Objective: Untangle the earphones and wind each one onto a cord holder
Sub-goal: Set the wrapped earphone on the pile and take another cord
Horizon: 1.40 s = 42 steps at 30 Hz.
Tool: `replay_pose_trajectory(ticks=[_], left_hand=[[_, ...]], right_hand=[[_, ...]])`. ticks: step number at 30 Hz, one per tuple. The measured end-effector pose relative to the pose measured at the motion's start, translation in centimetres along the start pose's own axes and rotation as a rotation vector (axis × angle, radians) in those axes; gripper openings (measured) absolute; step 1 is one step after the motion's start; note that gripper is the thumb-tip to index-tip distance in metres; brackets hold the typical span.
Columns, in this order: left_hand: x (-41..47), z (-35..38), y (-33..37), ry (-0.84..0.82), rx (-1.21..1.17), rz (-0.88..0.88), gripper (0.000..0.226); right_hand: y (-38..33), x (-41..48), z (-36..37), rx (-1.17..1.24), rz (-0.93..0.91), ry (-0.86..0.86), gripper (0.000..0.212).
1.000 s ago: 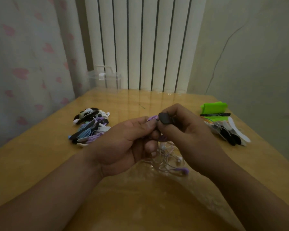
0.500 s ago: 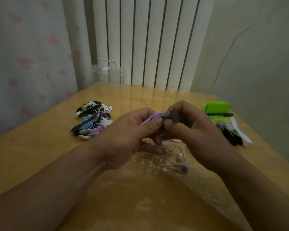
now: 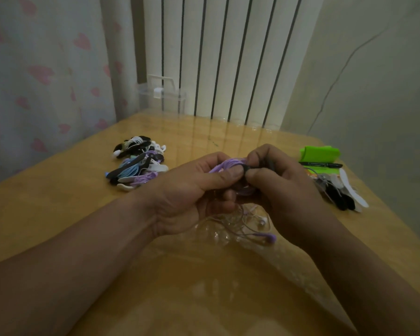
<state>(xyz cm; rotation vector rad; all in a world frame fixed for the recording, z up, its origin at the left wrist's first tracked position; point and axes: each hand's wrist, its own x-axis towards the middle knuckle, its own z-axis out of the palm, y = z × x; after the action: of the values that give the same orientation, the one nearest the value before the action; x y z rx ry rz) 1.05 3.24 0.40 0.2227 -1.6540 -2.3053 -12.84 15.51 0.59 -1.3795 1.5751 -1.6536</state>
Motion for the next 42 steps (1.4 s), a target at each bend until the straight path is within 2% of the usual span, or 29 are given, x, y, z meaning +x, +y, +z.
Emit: replay_pose_trajectory(ticks=[3,9,19,24,29,33,37,42], left_hand=[[-0.2,0.0,0.1,-0.007,0.057,0.018,0.018],[0.4,0.6,-1.2,0.180,0.148,0.159,0.007],[1.0,0.5,-1.8,0.340,0.163,0.170,0.012],[1.1,0.6,-1.8,0.318,0.117,0.117,0.018],[1.2,0.8,-1.6,0.215,-0.056,0.070,0.014],[1.4,0.1,-1.5,0.279,-0.034,0.077,0.032],[1.2,-0.3,-0.9,0.219,-0.078,0.069,0.037],[1.1,-0.8,-1.0,0.177,-0.042,0.061,0.040]], right_hand=[[0.0,0.0,-0.1,0.163,0.053,-0.059,0.008],[0.2,-0.3,0.5,-0.348,-0.108,0.122,0.015],[1.4,0.4,1.4,-0.672,-0.225,0.182,0.021],[1.3,0.8,1.3,-0.777,-0.201,0.211,0.018],[0.6,1.0,0.6,-0.869,-0.141,0.129,0.013],[0.0,0.3,0.6,-0.830,-0.136,0.048,0.020],[-0.7,-0.2,-0.1,-0.682,-0.220,0.039,0.024],[0.1,-0.1,0.0,-0.946,-0.354,-0.084,0.024]])
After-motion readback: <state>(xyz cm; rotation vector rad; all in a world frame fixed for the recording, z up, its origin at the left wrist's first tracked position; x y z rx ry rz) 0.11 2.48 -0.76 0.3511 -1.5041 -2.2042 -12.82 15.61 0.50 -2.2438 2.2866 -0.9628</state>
